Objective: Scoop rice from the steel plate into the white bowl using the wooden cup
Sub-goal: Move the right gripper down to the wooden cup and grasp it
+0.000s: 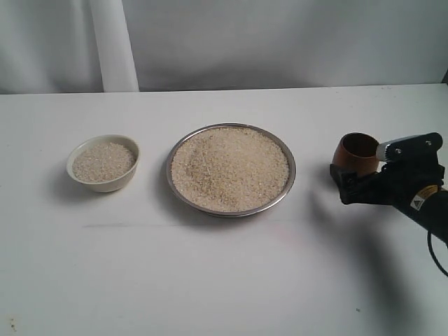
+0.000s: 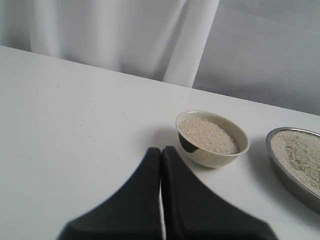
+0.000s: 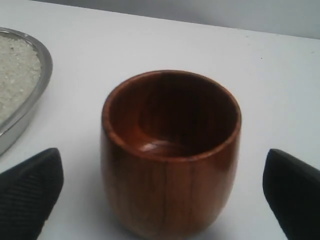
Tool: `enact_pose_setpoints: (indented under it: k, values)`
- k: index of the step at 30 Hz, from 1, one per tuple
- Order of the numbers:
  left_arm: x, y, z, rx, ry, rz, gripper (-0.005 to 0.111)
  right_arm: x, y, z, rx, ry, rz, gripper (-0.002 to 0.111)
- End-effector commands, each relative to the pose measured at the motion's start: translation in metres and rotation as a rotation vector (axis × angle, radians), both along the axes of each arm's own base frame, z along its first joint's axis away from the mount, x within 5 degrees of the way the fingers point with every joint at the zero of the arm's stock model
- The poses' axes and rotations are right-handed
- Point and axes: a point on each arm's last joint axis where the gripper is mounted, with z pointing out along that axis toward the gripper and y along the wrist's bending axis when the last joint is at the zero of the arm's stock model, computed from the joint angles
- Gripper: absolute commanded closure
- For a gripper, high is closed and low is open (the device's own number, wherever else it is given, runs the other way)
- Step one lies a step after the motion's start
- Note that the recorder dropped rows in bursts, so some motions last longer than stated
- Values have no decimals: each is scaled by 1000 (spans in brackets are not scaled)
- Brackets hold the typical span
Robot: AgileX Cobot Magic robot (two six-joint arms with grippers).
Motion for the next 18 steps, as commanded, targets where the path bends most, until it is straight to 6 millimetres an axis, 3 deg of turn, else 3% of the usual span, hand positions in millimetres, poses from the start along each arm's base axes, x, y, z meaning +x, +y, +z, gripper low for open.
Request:
enact_pose_setpoints:
  k: [1,18]
  values:
    - [0,0,3,-5,-19,-4,107,9,-1,-6,-10,-7,4,3]
    - [0,0,3,-5,-19,-4,107,36,2,-20,6,-67,44,3]
